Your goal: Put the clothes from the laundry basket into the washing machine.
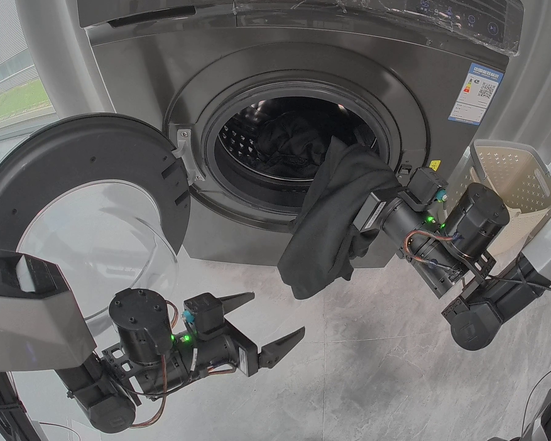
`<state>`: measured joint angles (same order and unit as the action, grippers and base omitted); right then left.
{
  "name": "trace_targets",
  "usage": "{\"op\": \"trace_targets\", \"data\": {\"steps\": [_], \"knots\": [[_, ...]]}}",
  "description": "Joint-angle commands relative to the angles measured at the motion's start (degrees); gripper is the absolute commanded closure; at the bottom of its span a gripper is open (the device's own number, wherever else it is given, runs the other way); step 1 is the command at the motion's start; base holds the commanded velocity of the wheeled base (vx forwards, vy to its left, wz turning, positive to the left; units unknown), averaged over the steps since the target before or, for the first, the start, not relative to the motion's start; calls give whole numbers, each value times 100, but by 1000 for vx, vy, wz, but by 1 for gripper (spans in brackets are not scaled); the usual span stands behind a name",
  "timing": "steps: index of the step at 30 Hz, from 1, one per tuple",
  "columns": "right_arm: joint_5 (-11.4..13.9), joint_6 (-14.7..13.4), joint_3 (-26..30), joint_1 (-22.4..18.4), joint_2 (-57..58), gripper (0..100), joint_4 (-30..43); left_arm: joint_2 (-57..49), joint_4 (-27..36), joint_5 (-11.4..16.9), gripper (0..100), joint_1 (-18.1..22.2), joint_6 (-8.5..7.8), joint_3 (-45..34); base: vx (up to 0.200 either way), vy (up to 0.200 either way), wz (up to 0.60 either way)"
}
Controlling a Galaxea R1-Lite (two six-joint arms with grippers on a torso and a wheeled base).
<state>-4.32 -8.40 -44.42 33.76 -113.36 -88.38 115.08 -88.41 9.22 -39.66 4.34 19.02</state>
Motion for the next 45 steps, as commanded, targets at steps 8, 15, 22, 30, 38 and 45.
{"op": "trace_targets", "data": {"steps": [8, 15, 22, 30, 38, 45], "knots": [[-17, -4, 48, 360, -90, 100, -4, 656, -10, -43, 0, 28, -21, 1719, 0, 0, 0], [-17, -4, 57, 430, -99, 100, -4, 1025, -1, -8, 0, -16, -30, 2352, 0, 0, 0], [-34, -13, 65, 553, -107, 100, -4, 1456, -1, -25, 0, 28, -30, 2941, 0, 0, 0], [-289, -4, 83, 729, -125, 100, 14, 1737, -1, -51, 0, 46, -3, 3293, 0, 0, 0], [-316, -65, 373, 913, -63, 100, -4, 2124, 8, -324, 0, 178, 5, 3864, 0, 0, 0], [-351, -92, 417, 966, -19, 100, 5, 2247, 8, -368, 0, 309, 23, 4084, 0, 0, 0]]}}
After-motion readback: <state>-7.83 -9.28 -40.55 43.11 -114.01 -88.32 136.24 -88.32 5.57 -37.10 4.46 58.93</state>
